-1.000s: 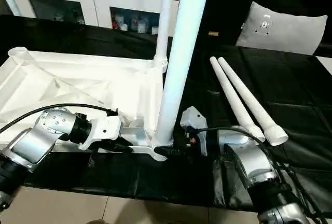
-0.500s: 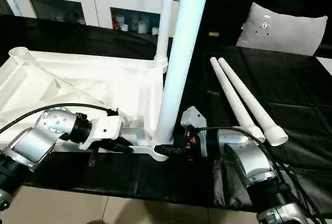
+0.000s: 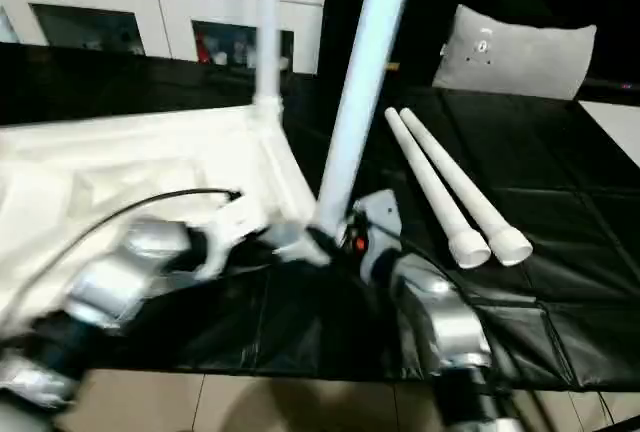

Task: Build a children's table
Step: Rotate leg to tighten

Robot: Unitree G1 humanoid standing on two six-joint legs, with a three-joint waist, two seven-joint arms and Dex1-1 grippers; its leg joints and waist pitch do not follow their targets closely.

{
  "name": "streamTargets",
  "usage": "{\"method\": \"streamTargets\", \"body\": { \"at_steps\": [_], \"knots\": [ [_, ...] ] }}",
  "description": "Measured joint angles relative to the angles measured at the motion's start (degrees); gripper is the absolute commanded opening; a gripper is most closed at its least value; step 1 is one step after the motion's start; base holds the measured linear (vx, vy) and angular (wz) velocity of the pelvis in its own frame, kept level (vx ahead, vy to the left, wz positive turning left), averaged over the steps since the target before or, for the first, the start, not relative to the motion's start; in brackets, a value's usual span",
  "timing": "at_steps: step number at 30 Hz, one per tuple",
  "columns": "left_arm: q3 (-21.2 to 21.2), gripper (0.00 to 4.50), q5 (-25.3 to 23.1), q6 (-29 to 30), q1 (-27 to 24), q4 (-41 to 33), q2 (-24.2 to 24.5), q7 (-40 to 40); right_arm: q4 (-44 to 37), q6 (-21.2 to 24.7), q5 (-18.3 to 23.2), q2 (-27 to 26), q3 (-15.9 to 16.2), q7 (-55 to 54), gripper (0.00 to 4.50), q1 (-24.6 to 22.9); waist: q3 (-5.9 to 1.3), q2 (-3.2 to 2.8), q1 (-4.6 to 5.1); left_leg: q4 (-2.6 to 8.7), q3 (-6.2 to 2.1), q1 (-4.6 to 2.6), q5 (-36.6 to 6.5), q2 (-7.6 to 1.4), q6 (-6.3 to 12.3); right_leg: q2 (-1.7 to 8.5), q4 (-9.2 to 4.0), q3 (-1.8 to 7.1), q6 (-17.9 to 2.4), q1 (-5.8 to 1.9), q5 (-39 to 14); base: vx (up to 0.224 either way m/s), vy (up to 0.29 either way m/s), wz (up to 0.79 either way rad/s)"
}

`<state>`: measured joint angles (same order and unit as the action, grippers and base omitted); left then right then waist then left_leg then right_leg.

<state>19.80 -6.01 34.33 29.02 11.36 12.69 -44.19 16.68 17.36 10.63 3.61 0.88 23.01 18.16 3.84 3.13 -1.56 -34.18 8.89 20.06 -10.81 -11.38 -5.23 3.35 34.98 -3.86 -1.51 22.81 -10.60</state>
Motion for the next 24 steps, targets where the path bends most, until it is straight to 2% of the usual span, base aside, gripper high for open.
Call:
{"method": "streamTargets", "body": {
  "at_steps": [1,3,4,5,9,10,14,18,21,24],
  "knots": [
    [0.07,0.00,-0.46,1.38,0.42,0.27,-2.10,2.67,0.89,-0.02,-0.65,-1.10,-0.65,-3.40,2.70,1.13,0.00,0.00,0.06,-0.03,0.00,0.10,0.04,0.00,0.06,0.00,-0.01,0.01,0.06,0.13,0.19,0.000,0.000,0.00],
    [0.26,0.00,-0.42,1.88,0.43,0.31,-3.32,4.38,1.86,-0.28,-1.02,-1.39,-0.71,-5.16,2.70,2.07,0.00,0.00,0.09,-0.02,0.00,0.11,0.04,0.00,0.06,-0.01,-0.01,0.00,0.10,0.15,0.41,0.000,0.000,0.00],
    [0.30,0.00,-0.42,1.75,0.46,0.31,-3.46,4.62,2.23,-0.59,-0.99,-1.49,-0.87,-5.30,3.26,2.34,0.00,0.00,0.00,0.01,-0.01,0.12,0.04,-0.03,0.06,-0.02,0.00,-0.02,0.23,0.17,0.54,0.000,0.000,0.00],
    [0.33,0.00,-0.45,1.50,0.51,0.32,-3.38,4.62,2.34,-0.76,-0.99,-1.64,-1.02,-5.30,3.40,2.44,0.00,-0.02,-0.10,0.08,-0.01,0.13,0.04,-0.08,0.05,-0.06,0.01,-0.06,0.23,0.20,0.54,0.000,0.000,0.00],
    [1.00,0.00,-1.01,-0.13,1.03,0.33,-1.67,3.63,2.53,-1.65,-0.27,-2.73,-1.14,-5.20,3.46,2.75,0.02,-0.06,-0.14,0.32,0.01,0.42,0.05,-0.25,0.01,-0.21,0.00,-0.12,0.01,0.33,0.62,0.000,0.000,0.00],
    [1.09,0.00,-1.23,-0.65,1.04,0.33,-1.30,3.30,2.51,-1.76,-0.23,-2.74,-1.12,-5.01,3.80,2.75,0.04,-0.10,-0.18,0.32,0.02,0.40,0.05,-0.25,0.01,-0.21,0.00,-0.12,0.00,0.34,0.61,0.000,0.000,0.00],
    [1.34,0.00,-1.51,-1.88,1.21,0.28,0.67,1.99,2.39,-2.40,-0.25,-2.78,-0.59,-3.05,4.15,2.36,0.04,-0.11,-0.16,0.31,0.06,0.33,0.05,-0.24,0.01,-0.19,-0.04,-0.09,-0.03,0.35,0.63,0.000,0.000,0.00],
    [2.28,0.00,-0.94,-5.37,0.97,0.13,4.47,-1.51,-0.96,-2.79,0.64,1.38,0.99,2.69,4.43,-0.84,0.10,-0.19,-0.38,0.31,0.07,0.28,0.04,-0.25,0.01,-0.18,-0.06,-0.09,0.02,0.34,0.60,0.000,0.000,0.00],
    [2.48,0.00,-0.55,-8.25,0.75,0.14,6.67,-4.03,-2.78,-2.82,1.26,3.83,1.76,7.32,4.43,-2.78,0.19,-0.34,-0.38,0.30,0.07,0.29,0.05,-0.25,0.01,-0.17,-0.06,-0.09,0.02,0.34,0.60,0.000,0.000,0.00],
    [2.68,0.00,0.66,-12.72,0.10,0.33,9.94,-9.19,-5.02,-3.77,2.27,10.16,2.73,14.79,4.43,-3.94,0.27,-0.46,-0.67,0.28,0.08,0.32,0.04,-0.21,0.02,-0.11,-0.07,-0.09,0.02,0.33,0.60,0.000,0.000,0.00]
  ]
}}
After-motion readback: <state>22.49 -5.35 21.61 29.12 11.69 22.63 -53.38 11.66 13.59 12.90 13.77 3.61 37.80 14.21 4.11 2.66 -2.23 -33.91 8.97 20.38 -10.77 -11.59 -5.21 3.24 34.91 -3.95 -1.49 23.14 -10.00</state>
